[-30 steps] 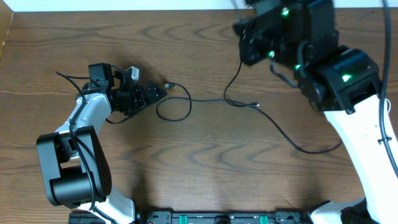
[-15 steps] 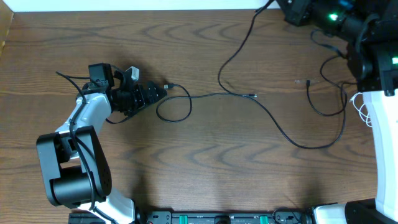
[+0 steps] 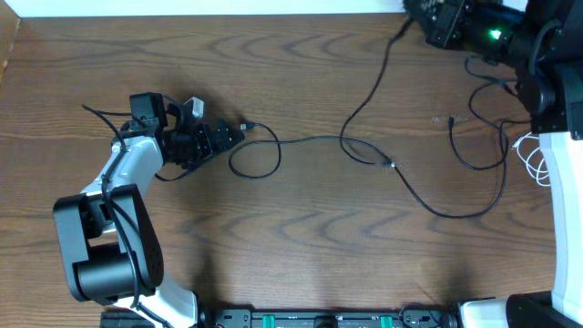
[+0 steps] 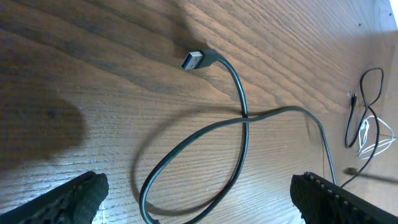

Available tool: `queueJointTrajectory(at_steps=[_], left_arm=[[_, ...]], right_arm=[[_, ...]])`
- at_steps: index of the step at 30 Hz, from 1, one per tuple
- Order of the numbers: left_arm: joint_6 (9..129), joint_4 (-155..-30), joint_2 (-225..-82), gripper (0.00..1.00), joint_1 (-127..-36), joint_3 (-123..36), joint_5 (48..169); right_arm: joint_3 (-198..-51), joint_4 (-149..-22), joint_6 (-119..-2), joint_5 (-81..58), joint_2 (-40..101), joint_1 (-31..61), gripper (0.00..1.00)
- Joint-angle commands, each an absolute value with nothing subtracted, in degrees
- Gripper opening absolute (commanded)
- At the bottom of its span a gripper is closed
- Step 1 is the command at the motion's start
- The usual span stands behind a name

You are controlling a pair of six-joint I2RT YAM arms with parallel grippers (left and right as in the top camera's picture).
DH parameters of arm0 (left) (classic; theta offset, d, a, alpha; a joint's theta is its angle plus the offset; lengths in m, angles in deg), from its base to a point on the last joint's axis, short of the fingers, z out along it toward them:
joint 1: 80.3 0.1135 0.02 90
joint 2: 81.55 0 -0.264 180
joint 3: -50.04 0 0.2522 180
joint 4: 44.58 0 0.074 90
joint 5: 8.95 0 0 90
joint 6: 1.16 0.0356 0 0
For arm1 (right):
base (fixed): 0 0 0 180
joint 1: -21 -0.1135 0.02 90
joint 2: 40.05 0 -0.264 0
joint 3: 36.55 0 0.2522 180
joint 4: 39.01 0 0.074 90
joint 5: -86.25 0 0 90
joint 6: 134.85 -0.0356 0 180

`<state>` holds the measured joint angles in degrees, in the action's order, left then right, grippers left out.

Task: Untangle cables
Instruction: 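Pull the black cable up and right toward the far right corner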

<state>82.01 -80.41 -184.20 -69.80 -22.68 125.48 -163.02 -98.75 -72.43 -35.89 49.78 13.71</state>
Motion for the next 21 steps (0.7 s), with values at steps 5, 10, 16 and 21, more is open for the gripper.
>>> queueJointTrajectory(at_steps=[5,10,16,21], left_arm=[[82.3,-80.5,-184.9,0.98,-69.5,-22.9,124.9],[82.3,-80.5,-184.9,0.98,-69.5,-22.9,124.9],[82.3,-80.5,-184.9,0.98,-69.5,-22.9,124.9],[82.3,-80.5,-184.9,0.98,-69.5,-22.9,124.9]], right_arm=[[-163.4,-101.0,-68.3,-3.1,48.4,16.0,0.01],[-163.4,-98.2,-68.3,10.0,48.4,20.4,0.01],[-163.4,-97.6,-68.4,28.4,48.4,28.3,0.01],[-163.3,-100.8,-68.4,32.1,48.4,35.6,0.01]])
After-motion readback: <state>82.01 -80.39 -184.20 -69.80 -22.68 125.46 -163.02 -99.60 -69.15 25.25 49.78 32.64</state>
